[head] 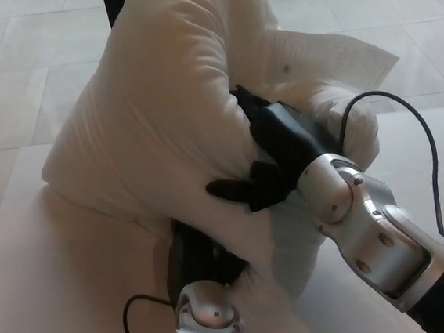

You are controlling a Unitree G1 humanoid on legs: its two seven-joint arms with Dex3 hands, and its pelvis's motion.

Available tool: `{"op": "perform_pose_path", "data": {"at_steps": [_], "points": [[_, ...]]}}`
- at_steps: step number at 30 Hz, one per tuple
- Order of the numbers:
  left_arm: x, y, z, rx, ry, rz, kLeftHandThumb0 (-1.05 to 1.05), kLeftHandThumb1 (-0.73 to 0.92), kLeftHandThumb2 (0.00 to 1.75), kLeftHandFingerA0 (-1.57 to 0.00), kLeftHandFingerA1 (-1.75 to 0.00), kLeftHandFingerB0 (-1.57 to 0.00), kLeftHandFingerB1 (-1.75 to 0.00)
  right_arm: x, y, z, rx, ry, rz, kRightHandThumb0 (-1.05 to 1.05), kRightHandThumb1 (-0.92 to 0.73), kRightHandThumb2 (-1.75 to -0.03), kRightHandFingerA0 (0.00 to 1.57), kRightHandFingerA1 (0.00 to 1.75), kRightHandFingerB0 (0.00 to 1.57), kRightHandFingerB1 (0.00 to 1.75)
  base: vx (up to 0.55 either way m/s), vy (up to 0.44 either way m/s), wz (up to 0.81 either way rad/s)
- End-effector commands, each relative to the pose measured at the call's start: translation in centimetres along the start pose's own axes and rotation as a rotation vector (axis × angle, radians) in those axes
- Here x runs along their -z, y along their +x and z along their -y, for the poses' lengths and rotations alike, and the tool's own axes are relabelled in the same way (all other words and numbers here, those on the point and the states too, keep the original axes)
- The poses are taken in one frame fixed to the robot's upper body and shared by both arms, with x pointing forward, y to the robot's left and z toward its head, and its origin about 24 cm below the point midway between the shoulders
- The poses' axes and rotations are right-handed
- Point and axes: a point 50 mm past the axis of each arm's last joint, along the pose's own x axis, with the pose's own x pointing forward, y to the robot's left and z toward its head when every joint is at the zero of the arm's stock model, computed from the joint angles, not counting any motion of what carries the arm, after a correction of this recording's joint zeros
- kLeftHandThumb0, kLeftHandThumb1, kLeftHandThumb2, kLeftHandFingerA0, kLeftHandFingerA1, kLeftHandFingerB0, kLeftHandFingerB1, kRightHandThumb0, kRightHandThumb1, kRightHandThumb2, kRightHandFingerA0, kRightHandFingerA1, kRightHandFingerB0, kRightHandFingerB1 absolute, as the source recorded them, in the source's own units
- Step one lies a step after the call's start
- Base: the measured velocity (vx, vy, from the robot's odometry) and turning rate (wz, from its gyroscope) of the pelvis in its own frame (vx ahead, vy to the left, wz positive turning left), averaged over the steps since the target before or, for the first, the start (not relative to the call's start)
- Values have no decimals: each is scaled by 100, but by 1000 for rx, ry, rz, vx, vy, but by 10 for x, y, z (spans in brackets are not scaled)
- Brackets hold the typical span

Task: The robot uses its left hand to press on the left side of the pillow kept in the middle of the desk and uses its right hand to lift up and the right side of the pillow and turn it over

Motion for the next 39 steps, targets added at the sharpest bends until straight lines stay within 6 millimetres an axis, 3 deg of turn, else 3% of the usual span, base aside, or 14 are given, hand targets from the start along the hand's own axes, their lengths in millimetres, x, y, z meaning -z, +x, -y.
{"op": "perform_pose_path", "data": {"at_steps": [1, 4, 7, 8, 16, 19, 25, 26, 27, 30, 32, 33, 34, 39], "points": [[57, -101, 138, 544, -458, -431, -97, 67, 105, -6, -35, 0, -12, -14, -98, -207, -980, -211, 97, -74, -51, -55, 16, 78, 34, 55, 0, 0, 0], [58, -101, 139, 540, -437, -428, -83, 83, 65, -1, -57, 0, 0, -13, -100, -207, -998, -224, 120, -75, -53, -56, 14, 77, 34, 56, 0, 0, 0], [62, -103, 141, 543, -443, -442, -97, 68, 104, -7, -51, 0, -12, -13, -102, -209, -1023, -232, 111, -76, -54, -56, 14, 79, 33, 57, 0, 0, 0], [63, -104, 141, 547, -430, -437, -83, 84, 64, 0, -72, 0, 0, -13, -103, -210, -1020, -229, 117, -78, -54, -56, 14, 85, 34, 59, 0, 0, 0], [53, -93, 135, 561, -413, -381, -83, 84, 64, 0, -62, 0, 0, -3, -86, -192, -917, -133, 49, -70, -57, -57, 16, 64, 34, 53, 0, 0, 0], [46, -90, 135, 565, -400, -366, -97, 70, 104, -8, -57, 0, -9, 3, -81, -184, -896, -98, 50, -73, -57, -58, 25, 64, 35, 53, 0, 0, 0], [40, -92, 136, 633, -251, -275, -84, 85, 66, -5, -72, 0, 0, 15, -69, -158, -778, 121, -14, -71, -41, -83, 18, 64, 25, 59, 0, 0, 0], [35, -90, 128, 652, -173, -216, -84, 68, 99, -6, -61, 0, 0, 17, -59, -132, -681, 265, -60, -68, -56, -57, 50, 93, 30, 47, 0, 0, 0], [35, -90, 125, 650, -152, -201, -74, 85, 65, -6, -52, 0, 0, 18, -55, -124, -659, 295, -77, -67, -57, -57, 52, 94, 27, 44, 0, 0, 0], [37, -77, 105, 665, -69, -102, -74, 70, 98, 0, -21, 0, 0, 26, -39, -64, -498, 553, -126, -63, -57, -56, 21, 83, 24, 43, 0, 0, 0], [37, -71, 97, 622, -92, -136, -56, 92, 92, -12, -76, 0, -21, 32, -32, -41, -427, 646, -149, -60, -56, -57, 35, 109, 26, 39, 0, 0, 0], [39, -71, 91, 600, -255, -187, -40, 92, 92, -13, -125, 0, 0, 38, -29, -20, -368, 653, -159, -66, -55, -57, 17, 74, 22, 37, 0, 0, 0], [43, -65, 68, 577, -258, -179, -67, 92, 67, 0, -63, 0, 0, 52, -24, 18, -236, 677, -121, -66, -56, -58, 31, 61, 30, 36, 0, 0, 0], [48, -48, -3, 448, -342, -171, -86, 68, 97, -3, -42, 0, -2, 101, -37, 101, 35, 738, -179, -60, -54, -58, 70, 83, 39, 34, 0, 0, 0]]}}
